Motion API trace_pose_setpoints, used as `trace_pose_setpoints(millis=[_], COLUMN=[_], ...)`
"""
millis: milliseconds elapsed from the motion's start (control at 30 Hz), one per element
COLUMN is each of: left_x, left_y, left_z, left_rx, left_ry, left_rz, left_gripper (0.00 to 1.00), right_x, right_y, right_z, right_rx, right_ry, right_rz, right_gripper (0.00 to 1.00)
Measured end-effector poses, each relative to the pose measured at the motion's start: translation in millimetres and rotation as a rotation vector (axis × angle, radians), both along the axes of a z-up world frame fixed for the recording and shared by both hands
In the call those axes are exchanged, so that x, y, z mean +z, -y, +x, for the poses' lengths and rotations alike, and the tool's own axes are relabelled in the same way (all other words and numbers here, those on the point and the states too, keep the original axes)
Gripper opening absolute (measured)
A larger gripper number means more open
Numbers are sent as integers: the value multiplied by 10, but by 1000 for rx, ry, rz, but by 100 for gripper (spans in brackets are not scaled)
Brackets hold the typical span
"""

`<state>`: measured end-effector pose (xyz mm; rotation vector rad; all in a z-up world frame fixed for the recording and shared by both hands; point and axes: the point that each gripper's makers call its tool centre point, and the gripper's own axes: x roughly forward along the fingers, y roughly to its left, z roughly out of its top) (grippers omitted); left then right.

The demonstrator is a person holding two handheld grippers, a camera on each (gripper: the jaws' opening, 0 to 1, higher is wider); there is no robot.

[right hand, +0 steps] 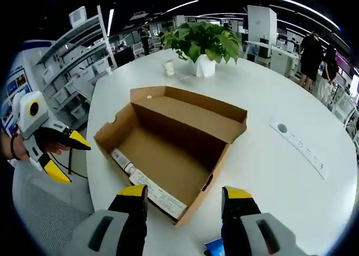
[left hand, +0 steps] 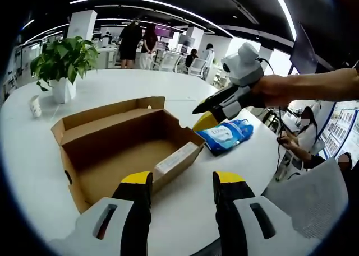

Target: Operate the shoe box by opening the lid, removing the specified soft item, and placing it in the target area until the item is outside and the box remains undamaged.

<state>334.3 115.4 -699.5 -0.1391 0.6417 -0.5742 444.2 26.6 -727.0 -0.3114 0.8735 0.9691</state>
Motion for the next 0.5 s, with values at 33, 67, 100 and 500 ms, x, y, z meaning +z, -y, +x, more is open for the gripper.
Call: trace_pose_setpoints(millis=[33, 67, 100, 500], left_x=[0, 0, 0, 14], left_y=[4, 10, 12, 10], left_z=[-6, -7, -7, -16], left_rx=[-2, -4, -5, -2], left_ry=[0, 0, 1, 1], left_rz=[-1, -1, 0, -12], left_gripper=[44, 44, 44, 43], right_x=[-5, -8, -13, -171], right_y=[-28, -46, -73, -249], right_z=[-2, -1, -5, -54], right_rx=[7, 11, 18, 133], right_ry=[-1, -2, -3, 3], right_rz=[-1, -2, -4, -83], right_gripper=[51, 51, 51, 51])
